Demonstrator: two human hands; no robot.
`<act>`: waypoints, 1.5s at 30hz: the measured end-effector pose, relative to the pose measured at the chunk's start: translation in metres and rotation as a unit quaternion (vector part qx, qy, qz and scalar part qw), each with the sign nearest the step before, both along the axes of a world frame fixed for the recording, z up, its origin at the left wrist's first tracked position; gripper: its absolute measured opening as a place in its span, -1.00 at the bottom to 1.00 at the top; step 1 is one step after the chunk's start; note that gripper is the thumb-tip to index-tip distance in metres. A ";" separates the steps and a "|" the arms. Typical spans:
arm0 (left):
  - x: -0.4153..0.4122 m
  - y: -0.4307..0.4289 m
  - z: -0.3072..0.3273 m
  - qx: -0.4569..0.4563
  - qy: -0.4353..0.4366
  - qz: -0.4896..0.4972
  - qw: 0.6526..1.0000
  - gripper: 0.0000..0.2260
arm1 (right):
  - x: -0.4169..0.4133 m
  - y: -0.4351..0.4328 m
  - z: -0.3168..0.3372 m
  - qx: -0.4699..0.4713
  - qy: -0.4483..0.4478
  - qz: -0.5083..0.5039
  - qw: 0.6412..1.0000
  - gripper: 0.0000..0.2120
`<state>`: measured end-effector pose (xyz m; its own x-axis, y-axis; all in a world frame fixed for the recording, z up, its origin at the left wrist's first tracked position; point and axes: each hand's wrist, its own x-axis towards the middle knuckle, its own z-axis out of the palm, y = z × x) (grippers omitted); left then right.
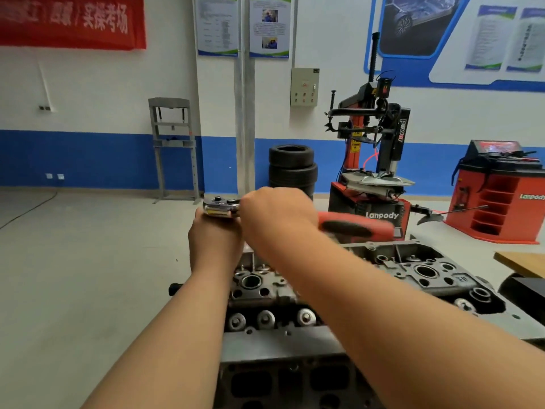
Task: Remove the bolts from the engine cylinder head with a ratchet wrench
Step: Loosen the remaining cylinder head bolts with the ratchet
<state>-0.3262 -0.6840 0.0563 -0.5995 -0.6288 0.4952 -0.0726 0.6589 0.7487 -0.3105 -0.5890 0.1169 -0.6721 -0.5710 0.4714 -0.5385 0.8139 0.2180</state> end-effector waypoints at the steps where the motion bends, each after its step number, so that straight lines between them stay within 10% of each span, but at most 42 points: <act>1: 0.000 -0.004 -0.003 0.023 0.010 0.030 0.999 -0.86 | -0.016 0.002 -0.003 -0.035 0.018 0.011 0.999 -0.81; 9: -0.011 -0.015 -0.011 0.140 0.082 0.003 0.987 -0.90 | -0.081 -0.043 0.009 0.007 -0.120 0.093 0.988 -0.73; 19: -0.002 -0.002 -0.003 0.142 0.069 -0.034 0.987 -0.84 | -0.017 0.006 -0.003 -0.017 -0.061 -0.038 0.997 -0.89; 25: 0.016 0.004 -0.004 0.166 0.135 -0.120 0.970 -0.84 | 0.043 -0.001 -0.034 0.053 0.042 -0.024 0.997 -0.60; 35: -0.003 -0.016 -0.006 0.230 0.027 -0.170 0.958 -0.68 | -0.075 -0.021 0.000 -0.049 -0.110 0.069 0.990 -0.84; 45: -0.005 -0.013 -0.005 0.184 0.035 -0.109 0.976 -0.80 | -0.089 -0.033 -0.009 -0.030 -0.072 0.064 0.995 -0.91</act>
<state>-0.3313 -0.6966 0.0509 -0.7121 -0.6329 0.3040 0.0986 0.3386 0.9358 -0.3994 -0.6216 0.1076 -0.6585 -0.6302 0.4114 -0.6609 0.7457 0.0846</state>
